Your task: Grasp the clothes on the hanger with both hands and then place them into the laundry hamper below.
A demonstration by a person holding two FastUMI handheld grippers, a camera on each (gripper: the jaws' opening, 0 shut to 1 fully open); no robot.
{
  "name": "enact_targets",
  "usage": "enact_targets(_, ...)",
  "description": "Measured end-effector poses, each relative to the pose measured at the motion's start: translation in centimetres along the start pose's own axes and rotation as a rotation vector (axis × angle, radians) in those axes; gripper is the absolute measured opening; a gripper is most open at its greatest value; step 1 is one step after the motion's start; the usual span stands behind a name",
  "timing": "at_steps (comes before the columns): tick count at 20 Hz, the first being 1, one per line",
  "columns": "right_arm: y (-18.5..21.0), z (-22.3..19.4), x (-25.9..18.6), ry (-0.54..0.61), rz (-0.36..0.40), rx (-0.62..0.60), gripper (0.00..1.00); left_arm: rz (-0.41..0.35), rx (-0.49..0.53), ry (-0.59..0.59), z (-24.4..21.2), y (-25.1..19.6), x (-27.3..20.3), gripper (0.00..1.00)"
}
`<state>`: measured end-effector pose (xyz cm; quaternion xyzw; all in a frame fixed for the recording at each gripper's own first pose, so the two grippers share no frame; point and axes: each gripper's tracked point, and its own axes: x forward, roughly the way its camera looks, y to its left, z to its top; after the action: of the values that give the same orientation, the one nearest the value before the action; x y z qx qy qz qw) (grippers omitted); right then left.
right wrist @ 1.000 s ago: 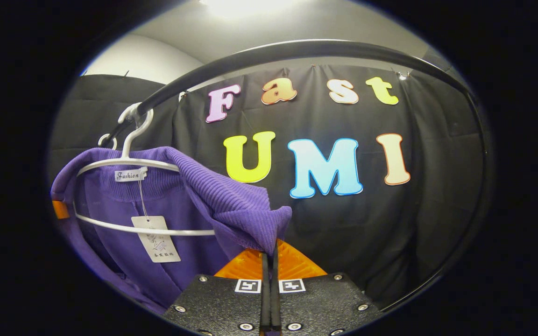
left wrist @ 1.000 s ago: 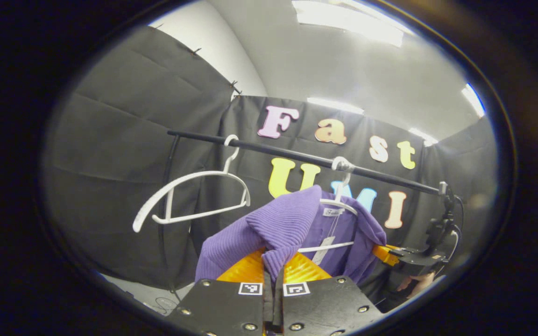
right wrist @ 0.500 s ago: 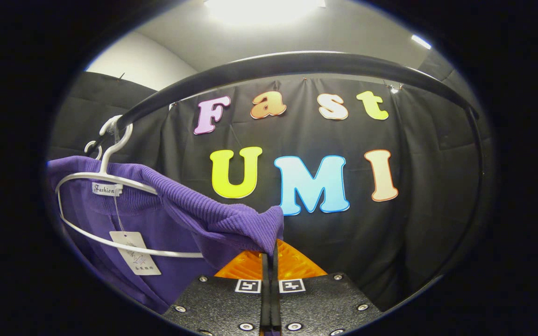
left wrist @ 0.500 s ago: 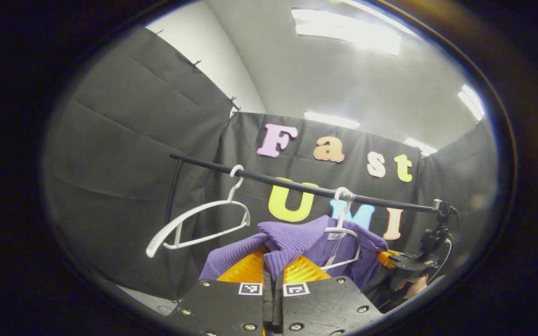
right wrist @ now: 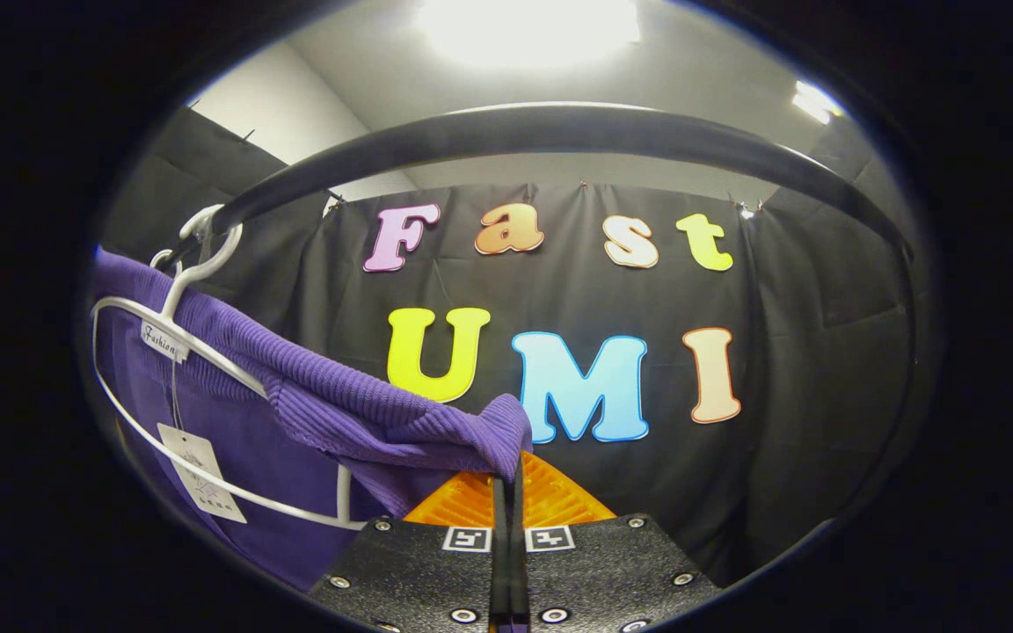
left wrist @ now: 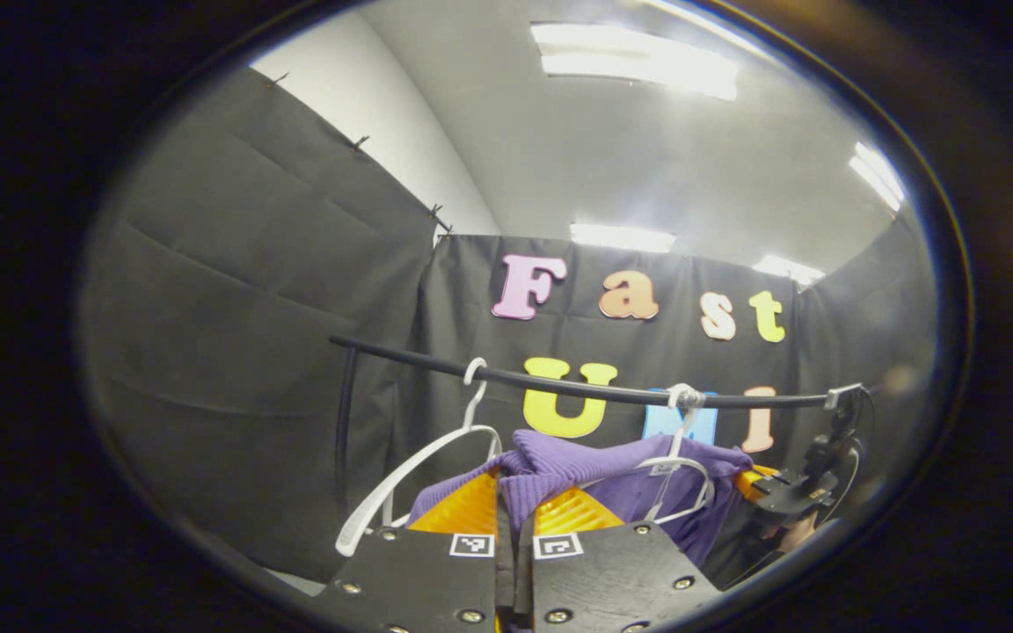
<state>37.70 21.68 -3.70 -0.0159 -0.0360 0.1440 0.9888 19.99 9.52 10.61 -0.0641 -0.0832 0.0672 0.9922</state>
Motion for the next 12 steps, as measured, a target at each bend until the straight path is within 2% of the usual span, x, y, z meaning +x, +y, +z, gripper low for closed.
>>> enact_targets(4, 1.1, -0.3, 0.2, -0.051, 0.012, -0.062, 0.0, -0.007, -0.093, 0.0, 1.1, 2.6, 1.1, 0.01)
enact_targets(7, 2.3, 0.2, -0.1, -0.064, 0.025, -0.074, 0.0, -0.024, -0.11, 0.029, 1.5, 4.1, 2.2, 0.01)
enact_targets(12, 2.2, 0.8, 0.2, -0.07, 0.036, -0.069, 0.0, -0.071, 0.0, 0.095, 1.1, 5.3, 2.9, 0.01)
